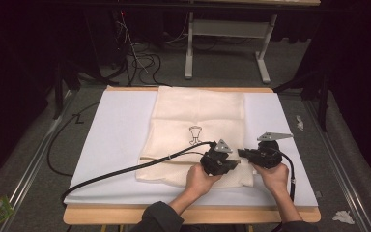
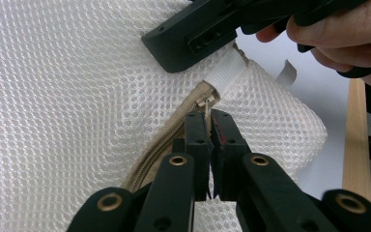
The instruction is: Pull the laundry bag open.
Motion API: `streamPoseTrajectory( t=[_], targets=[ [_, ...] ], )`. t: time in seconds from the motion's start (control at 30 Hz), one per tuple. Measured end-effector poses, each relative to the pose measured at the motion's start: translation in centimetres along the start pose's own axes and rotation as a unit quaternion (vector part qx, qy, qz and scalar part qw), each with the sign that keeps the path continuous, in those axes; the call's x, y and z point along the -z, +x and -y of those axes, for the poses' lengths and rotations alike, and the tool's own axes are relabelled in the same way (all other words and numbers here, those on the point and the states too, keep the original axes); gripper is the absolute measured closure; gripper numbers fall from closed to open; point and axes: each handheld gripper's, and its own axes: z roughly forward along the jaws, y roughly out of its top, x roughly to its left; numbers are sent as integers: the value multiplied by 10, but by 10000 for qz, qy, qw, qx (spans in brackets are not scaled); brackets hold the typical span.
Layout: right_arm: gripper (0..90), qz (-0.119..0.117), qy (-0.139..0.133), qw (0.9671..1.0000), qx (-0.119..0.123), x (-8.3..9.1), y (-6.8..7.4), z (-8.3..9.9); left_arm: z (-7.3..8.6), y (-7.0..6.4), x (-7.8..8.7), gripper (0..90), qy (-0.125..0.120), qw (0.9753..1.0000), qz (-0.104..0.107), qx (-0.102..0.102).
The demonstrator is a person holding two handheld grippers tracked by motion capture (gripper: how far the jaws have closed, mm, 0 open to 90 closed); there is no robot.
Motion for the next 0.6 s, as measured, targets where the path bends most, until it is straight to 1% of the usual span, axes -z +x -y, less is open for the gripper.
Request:
streamPoseTrajectory(
  t=[0.17, 0.37, 0.43, 0.5, 0.6],
  targets=[
    [882, 3, -12, 10000, 23, 0, 0, -1, 0, 0, -1, 872, 4, 10000, -6, 36],
    [882, 0, 10, 10000, 32, 0, 0, 0, 0, 0, 0, 872, 19, 10000, -17, 20],
    [882, 10, -4, 10000, 37, 0, 0, 1, 0, 0, 1, 872, 65, 10000, -74, -15],
    [883, 3, -31, 10000, 21, 1, -1, 0, 2, -1, 0, 872, 142, 9997, -168, -102],
    [882, 10, -5, 10000, 23, 1, -1, 0, 2, -2, 0, 872, 134, 9997, -180, -101]
  ],
)
